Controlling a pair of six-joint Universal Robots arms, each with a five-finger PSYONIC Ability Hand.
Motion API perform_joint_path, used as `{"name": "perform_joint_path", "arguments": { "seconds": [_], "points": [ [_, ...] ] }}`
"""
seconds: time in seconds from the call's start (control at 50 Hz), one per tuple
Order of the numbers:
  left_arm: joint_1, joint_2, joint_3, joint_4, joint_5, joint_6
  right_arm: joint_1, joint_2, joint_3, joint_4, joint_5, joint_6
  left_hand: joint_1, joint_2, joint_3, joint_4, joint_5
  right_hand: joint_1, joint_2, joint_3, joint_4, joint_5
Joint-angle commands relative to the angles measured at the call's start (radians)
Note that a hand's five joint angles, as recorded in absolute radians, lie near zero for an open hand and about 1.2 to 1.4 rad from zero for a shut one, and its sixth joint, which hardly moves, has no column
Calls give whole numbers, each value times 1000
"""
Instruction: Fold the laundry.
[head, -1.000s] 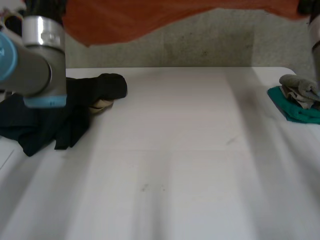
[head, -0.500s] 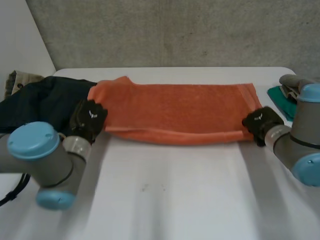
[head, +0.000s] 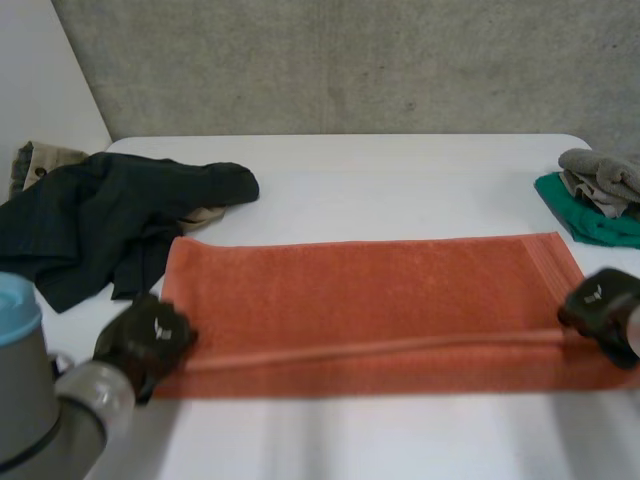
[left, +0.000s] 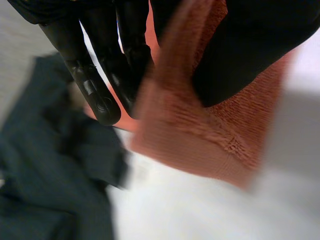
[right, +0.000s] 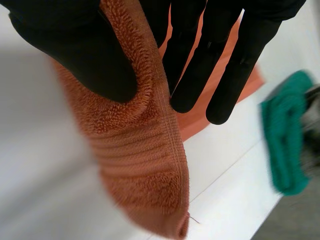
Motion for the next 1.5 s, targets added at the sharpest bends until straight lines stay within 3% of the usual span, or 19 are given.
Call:
{"name": "perform_joint_path", "arguments": {
  "seconds": [0.02, 0.12, 0.22, 0.38, 0.4, 0.42, 0.46, 0.54, 0.62, 0.72, 0.84, 0.92, 1.0, 1.1, 1.2, 1.26, 1.28, 1.44, 1.5],
  "points": [
    [-3, -208, 195, 303, -25, -7, 85, 170, -139, -284, -16, 98, 275, 194, 200, 192, 213, 277, 226, 200, 195, 227],
    [-6, -378, 342, 421, -108, 4, 93, 288, -241, -442, -22, 84, 275, 194, 200, 192, 213, 277, 226, 200, 195, 227],
    [-16, -527, 473, 435, -169, 6, 119, 401, -331, -540, -27, 83, 275, 194, 200, 192, 213, 277, 226, 200, 195, 227],
    [-47, -667, 631, 458, -183, 9, 130, 563, -477, -672, -24, 81, 275, 194, 200, 192, 213, 228, 177, 152, 147, 179],
    [-50, -677, 653, 463, -185, 12, 130, 578, -492, -703, -21, 87, 264, 182, 189, 181, 202, -217, -268, -293, -298, -266],
    [-53, -681, 663, 466, -186, 13, 131, 583, -500, -726, -16, 93, 69, -13, -6, -14, 7, -509, -560, -586, -590, -558],
    [-61, -681, 674, 475, -186, 17, 134, 584, -506, -762, -15, 98, -783, -864, -857, -865, -844, -945, -996, -1022, -1026, -994],
    [-96, -668, 674, 498, -176, 24, 148, 558, -491, -781, 28, 119, -947, -1028, -1022, -1030, -1009, -945, -996, -1022, -1026, -994],
    [-125, -606, 660, 541, -177, 24, 140, 480, -442, -743, 65, 197, -947, -1028, -1022, -1030, -1009, -945, -996, -1022, -1026, -994],
    [-121, -518, 611, 555, -177, 13, 136, 348, -374, -651, 47, 319, -947, -1028, -1022, -1030, -1009, -945, -996, -1022, -1026, -994],
    [-119, -391, 500, 553, -177, -6, 13, 207, -296, -421, -96, 426, -947, -1028, -1022, -1030, -1009, -942, -993, -1018, -1023, -991],
    [-124, -326, 409, 552, -174, -58, -60, 176, -253, -268, -197, 434, -947, -1028, -1022, -1030, -1009, -791, -842, -868, -873, -841],
    [-130, -296, 337, 553, -163, -124, -116, 176, -192, -250, -255, 422, -947, -1028, -1022, -1030, -1009, -606, -657, -683, -687, -656],
    [-133, -291, 300, 553, -150, -163, -139, 188, -149, -304, -286, 419, -947, -1028, -1022, -1030, -1009, -582, -633, -659, -664, -632],
    [-141, -292, 292, 553, -150, -166, -154, 273, -144, -381, -277, 416, -947, -1028, -1022, -1030, -1009, -460, -511, -537, -541, -509],
    [-144, -292, 294, 553, -150, -166, -163, 305, -156, -402, -269, 417, -947, -1028, -1022, -1030, -1009, 9, -42, -68, -72, -40],
    [-144, -292, 294, 553, -150, -166, -179, 320, -166, -416, -256, 416, -947, -1028, -1022, -1030, -1009, 274, 223, 197, 193, 225],
    [-141, -280, 291, 550, -150, -166, -283, 343, -189, -474, -110, 374, -947, -1028, -1022, -1030, -1009, 277, 226, 200, 195, 227],
    [-141, -268, 289, 549, -150, -168, -327, 340, -184, -476, -122, 353, -947, -1028, -1022, -1030, -1009, 277, 226, 200, 195, 227]
  ]
}}
